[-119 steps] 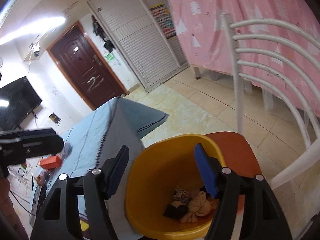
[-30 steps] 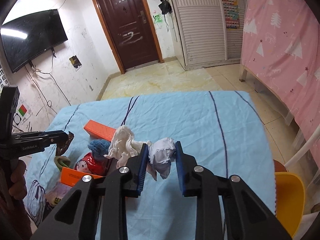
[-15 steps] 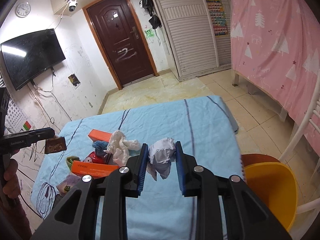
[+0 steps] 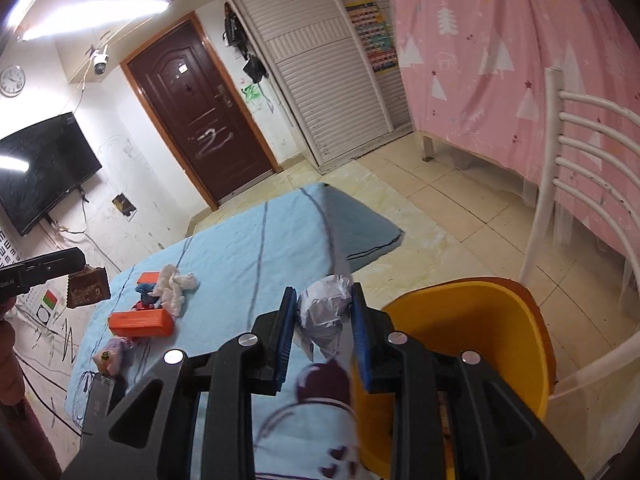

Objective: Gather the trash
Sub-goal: 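Carry the wrapper and tissue to the yellow bin and open both tools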

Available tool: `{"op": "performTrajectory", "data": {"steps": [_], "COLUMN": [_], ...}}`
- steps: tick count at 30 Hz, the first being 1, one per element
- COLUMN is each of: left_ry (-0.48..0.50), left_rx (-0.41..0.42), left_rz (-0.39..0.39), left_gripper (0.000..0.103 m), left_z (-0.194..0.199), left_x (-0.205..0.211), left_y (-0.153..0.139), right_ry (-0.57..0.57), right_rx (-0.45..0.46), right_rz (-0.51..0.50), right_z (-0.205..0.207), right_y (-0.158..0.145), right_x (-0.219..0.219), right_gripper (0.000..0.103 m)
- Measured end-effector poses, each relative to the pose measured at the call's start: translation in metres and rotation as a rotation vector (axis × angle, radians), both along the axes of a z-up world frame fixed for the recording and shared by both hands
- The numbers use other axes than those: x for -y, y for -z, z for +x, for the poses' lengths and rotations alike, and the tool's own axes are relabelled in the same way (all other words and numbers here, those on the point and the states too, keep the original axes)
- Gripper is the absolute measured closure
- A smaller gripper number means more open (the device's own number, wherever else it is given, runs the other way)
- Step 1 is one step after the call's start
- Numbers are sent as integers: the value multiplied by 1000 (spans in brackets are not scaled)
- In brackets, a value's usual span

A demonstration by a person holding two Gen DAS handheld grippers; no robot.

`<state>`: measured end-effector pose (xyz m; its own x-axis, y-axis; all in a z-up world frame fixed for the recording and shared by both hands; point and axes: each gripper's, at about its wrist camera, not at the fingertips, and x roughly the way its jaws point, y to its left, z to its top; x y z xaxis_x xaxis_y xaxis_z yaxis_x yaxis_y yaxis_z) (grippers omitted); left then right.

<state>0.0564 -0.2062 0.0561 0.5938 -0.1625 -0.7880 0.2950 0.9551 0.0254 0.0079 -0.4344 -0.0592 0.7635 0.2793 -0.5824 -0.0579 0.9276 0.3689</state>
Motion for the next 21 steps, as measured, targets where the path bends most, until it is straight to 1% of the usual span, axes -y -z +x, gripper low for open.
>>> {"op": "performTrajectory", "data": {"steps": [5, 11, 16, 19, 21], "left_ry": [45, 113, 154, 164, 172], "left_rx": [-22, -57, -106, -121, -137], "left_rz": [23, 24, 19, 25, 22], "left_gripper": [87, 87, 87, 87, 87], "left_z": [-1, 1, 10, 14, 16], "left_x": [41, 90, 131, 153, 167], "left_y": [7, 16, 31, 40, 46], "right_ry": [45, 71, 46, 36, 36], "right_rx": [-9, -32, -62, -91, -97], "right_rz": [22, 56, 84, 95, 99], "right_z": [-10, -13, -9, -7, -6], "right_y": [14, 31, 46, 57, 59], "right_x": [31, 61, 69, 74, 77], "right_gripper": [82, 82, 82, 81, 80]}}
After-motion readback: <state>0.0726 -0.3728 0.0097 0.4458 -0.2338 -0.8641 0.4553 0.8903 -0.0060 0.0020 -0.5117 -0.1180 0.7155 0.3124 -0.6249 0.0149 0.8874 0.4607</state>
